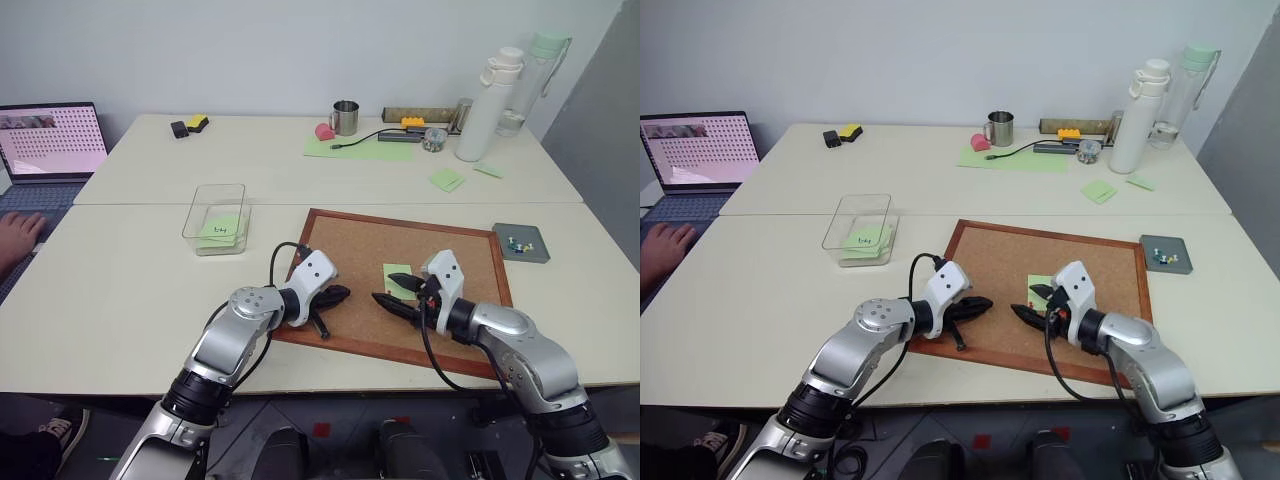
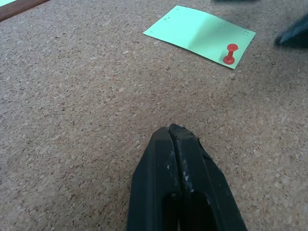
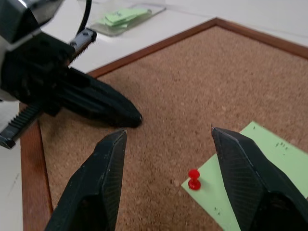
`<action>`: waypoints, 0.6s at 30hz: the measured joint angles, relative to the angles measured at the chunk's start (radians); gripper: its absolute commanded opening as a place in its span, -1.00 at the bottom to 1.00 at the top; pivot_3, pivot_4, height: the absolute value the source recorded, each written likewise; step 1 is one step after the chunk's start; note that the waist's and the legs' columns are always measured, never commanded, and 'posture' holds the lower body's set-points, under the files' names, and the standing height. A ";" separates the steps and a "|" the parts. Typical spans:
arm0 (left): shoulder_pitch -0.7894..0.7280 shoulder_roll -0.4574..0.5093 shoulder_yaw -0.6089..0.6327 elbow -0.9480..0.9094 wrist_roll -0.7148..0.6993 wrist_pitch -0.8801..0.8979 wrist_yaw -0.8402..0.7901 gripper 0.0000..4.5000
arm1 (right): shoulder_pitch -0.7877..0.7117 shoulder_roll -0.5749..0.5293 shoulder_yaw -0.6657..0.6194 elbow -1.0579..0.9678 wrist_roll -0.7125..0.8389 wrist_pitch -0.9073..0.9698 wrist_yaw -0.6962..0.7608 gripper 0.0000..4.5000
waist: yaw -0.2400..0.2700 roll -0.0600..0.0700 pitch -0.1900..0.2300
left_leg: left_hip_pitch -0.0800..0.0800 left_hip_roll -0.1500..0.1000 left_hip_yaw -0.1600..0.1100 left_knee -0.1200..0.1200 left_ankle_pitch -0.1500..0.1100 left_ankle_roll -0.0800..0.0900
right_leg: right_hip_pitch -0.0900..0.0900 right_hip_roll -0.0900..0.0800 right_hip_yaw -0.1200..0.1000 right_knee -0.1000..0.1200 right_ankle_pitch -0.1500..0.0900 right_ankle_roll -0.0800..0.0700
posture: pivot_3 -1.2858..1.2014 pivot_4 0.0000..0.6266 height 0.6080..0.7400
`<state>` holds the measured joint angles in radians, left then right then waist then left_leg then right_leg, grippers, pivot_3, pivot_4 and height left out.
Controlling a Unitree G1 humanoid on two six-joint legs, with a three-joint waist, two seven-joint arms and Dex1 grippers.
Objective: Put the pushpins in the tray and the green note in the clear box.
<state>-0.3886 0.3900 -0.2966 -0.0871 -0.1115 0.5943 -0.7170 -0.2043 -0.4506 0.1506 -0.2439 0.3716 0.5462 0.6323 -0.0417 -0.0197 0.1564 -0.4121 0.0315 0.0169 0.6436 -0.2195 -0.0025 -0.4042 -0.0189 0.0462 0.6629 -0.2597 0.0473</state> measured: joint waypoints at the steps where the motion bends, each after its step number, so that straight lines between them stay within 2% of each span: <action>1: 0.000 0.000 0.000 -0.002 0.000 0.003 0.000 -1.00 | 0.000 0.002 0.006 0.015 -0.010 -0.001 -0.001 0.30 | 0.000 0.000 0.000 | 0.000 0.000 0.000 0.000 0.000 0.000 | 0.000 0.000 0.000 0.000 0.000 0.000 | 0.03 -0.52 1.00; 7: 0.004 0.004 0.001 -0.011 0.000 0.011 0.005 -1.00 | -0.014 0.041 0.012 0.093 -0.044 -0.019 -0.005 0.30 | 0.000 0.000 0.000 | 0.000 0.000 -0.001 0.000 0.000 0.000 | 0.000 0.001 0.000 0.000 0.000 0.000 | 0.03 -0.52 1.00; 8: 0.004 0.004 0.001 -0.012 0.000 0.011 0.006 -1.00 | -0.016 0.047 0.011 0.099 -0.047 -0.024 -0.007 0.14 | 0.000 0.000 0.000 | 0.000 0.000 -0.001 0.000 0.000 0.000 | 0.000 0.001 0.000 0.000 0.000 0.000 | 0.03 -0.52 1.00; 10: 0.005 0.004 0.001 -0.013 0.000 0.012 0.007 -1.00 | -0.019 0.062 0.004 0.116 -0.053 -0.035 -0.015 0.01 | -0.001 0.000 0.000 | 0.000 0.000 -0.001 0.000 0.000 0.000 | 0.000 0.001 0.000 0.000 0.000 0.000 | 0.03 -0.52 1.00; 13: 0.009 0.008 0.001 -0.019 0.000 0.012 0.008 -1.00 | -0.022 0.066 -0.008 0.129 -0.054 -0.039 -0.016 -0.36 | 0.000 0.000 0.000 | 0.000 0.000 -0.001 0.000 0.000 0.000 | 0.000 0.001 0.000 0.000 0.000 0.000 | 0.03 -0.52 1.00; 18: 0.014 0.009 0.002 -0.024 0.000 0.012 0.010 -1.00 | -0.018 0.066 -0.011 0.132 -0.057 -0.041 -0.012 -0.79 | 0.000 0.000 0.000 | 0.000 0.000 -0.001 -0.001 0.000 0.000 | 0.000 0.001 -0.001 0.000 0.000 0.000 | 0.03 -0.52 1.00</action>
<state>-0.3742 0.3985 -0.2944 -0.1111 -0.1115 0.6062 -0.7068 -0.2224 -0.3842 0.1394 -0.1124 0.3142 0.5051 0.6204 -0.0422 -0.0202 0.1560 -0.4119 0.0319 0.0159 0.6430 -0.2195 -0.0025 -0.4043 -0.0182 0.0457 0.6629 -0.2598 0.0470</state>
